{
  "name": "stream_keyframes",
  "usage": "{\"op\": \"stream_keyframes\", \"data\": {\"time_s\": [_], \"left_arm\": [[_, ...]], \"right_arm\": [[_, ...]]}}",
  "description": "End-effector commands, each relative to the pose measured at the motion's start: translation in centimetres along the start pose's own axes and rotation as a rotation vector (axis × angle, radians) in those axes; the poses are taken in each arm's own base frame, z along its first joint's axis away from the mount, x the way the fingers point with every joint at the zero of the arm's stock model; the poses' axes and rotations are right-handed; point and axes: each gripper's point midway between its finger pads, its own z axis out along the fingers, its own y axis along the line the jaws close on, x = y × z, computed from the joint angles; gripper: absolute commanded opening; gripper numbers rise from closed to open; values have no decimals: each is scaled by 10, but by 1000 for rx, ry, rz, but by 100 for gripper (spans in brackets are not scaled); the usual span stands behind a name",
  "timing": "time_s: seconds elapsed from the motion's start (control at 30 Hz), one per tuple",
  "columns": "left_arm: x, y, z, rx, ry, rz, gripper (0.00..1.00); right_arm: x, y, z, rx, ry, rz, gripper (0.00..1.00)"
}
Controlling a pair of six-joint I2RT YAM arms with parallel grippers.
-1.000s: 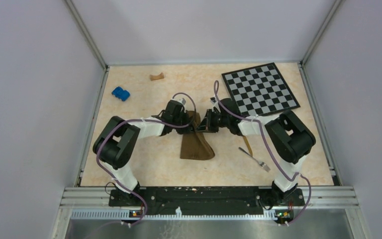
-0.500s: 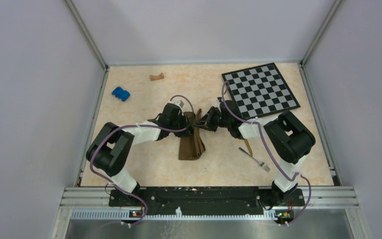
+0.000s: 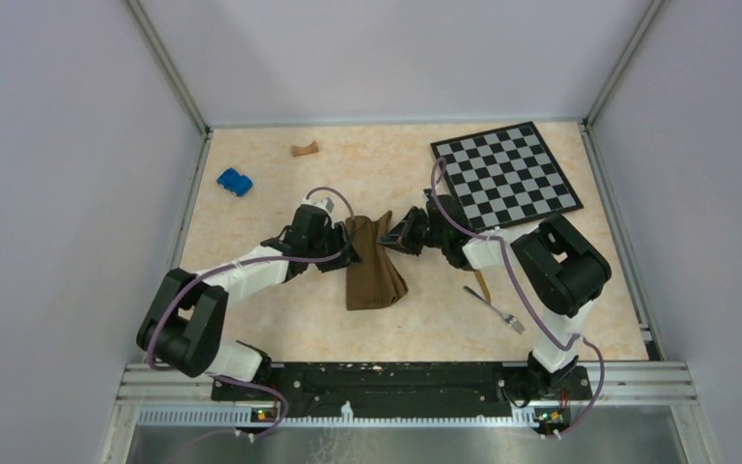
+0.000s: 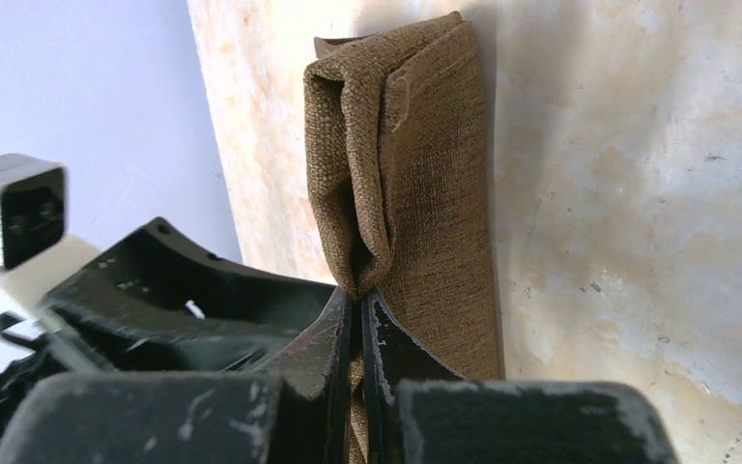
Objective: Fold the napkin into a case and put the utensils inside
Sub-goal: Stuff the top corner of the smaller-rectangle-folded napkin at the center of the board.
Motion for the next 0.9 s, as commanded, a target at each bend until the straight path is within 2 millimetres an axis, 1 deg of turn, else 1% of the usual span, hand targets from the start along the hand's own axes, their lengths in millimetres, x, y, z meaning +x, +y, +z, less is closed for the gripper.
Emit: {"op": "stream_keyframes", "data": {"time_s": [0.0, 0.07, 0.17, 0.23, 0.37, 0.63, 0.87], "left_arm": [[17, 30, 14, -80, 47, -9, 47], [23, 35, 22, -89, 62, -12, 37], [29, 38, 29, -85, 81, -19, 28], [34, 40, 30, -88, 95, -25, 24], [35, 43, 30, -98, 95, -26, 22], [31, 35, 30, -64, 73, -27, 18], [33, 34, 32, -50, 73, -24, 16]], "right_arm": [[-6, 16, 8, -34, -20, -19, 0], [-6, 18, 10, -35, -18, -22, 0], [-3, 23, 13, -35, -14, -30, 0], [1, 24, 16, -31, -7, -38, 0], [8, 26, 24, -26, 8, -47, 0], [21, 32, 41, -17, 20, -55, 0], [24, 34, 49, -17, 6, -38, 0]]}}
